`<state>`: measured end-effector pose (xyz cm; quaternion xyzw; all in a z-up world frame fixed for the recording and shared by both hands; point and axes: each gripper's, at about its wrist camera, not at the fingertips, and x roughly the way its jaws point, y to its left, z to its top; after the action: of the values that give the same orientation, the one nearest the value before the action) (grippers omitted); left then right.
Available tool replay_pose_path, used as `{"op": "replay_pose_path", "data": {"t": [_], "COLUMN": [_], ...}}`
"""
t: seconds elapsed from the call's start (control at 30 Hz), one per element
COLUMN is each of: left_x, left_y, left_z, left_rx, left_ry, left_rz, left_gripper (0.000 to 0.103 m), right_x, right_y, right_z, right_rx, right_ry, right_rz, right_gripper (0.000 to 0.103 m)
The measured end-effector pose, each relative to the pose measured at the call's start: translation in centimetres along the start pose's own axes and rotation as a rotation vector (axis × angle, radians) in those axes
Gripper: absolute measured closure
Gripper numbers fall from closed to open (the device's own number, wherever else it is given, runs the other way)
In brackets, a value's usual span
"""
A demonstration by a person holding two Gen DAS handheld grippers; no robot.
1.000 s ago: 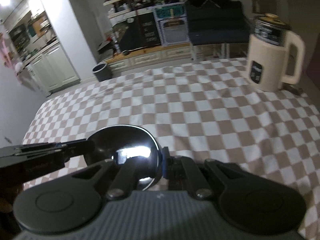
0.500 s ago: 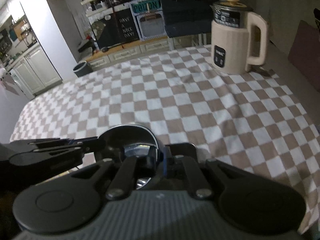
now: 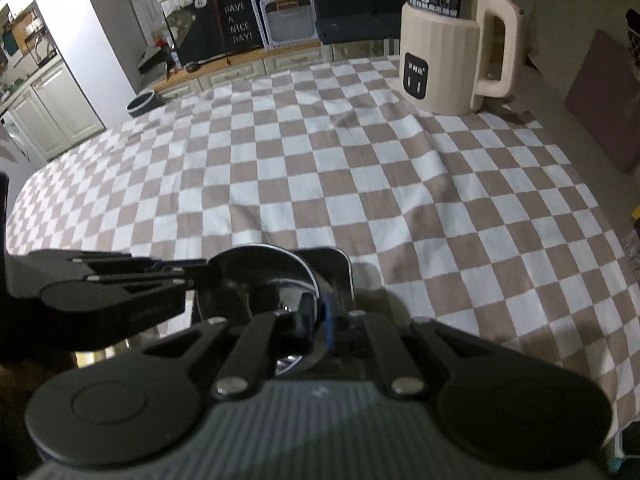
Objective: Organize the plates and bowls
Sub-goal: 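Carry the round steel bowl with both tools toward the steel tray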
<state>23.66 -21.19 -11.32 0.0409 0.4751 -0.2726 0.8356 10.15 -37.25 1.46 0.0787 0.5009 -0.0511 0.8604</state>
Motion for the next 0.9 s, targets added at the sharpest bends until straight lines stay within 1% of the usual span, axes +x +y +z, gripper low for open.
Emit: {"op": "replay_pose_path", "data": {"t": [0.13, 0.67, 0.77, 0.87, 0.9], "left_x": [0.2, 0.5, 0.5, 0.7, 0.7], "left_y": [0.0, 0.0, -0.1, -0.1, -0.1], "left_z": [0.0, 0.0, 0.0, -0.1, -0.1], "left_rx": [0.002, 0.005, 0.002, 0.004, 0.005], "left_ry": [0.005, 0.002, 0.004, 0.010, 0.009], "left_rz": [0.015, 0.014, 0.013, 0.011, 0.008], "left_gripper": [0.097, 0.094, 0.094, 0.090, 0.089], "right_x": [0.8, 4.2, 4.5, 5.2, 5.4], "right_y": [0.2, 1.3, 1.4, 1.5, 1.4], "right_z": [0.2, -0.4, -0.5, -0.7, -0.8], "right_rx": [-0.031, -0.075, -0.076, -0.088, -0.091], "right_ry": [0.043, 0.125, 0.132, 0.148, 0.153], "right_rz": [-0.011, -0.048, -0.051, -0.062, -0.058], "right_gripper": [0.097, 0.096, 0.093, 0.091, 0.087]}}
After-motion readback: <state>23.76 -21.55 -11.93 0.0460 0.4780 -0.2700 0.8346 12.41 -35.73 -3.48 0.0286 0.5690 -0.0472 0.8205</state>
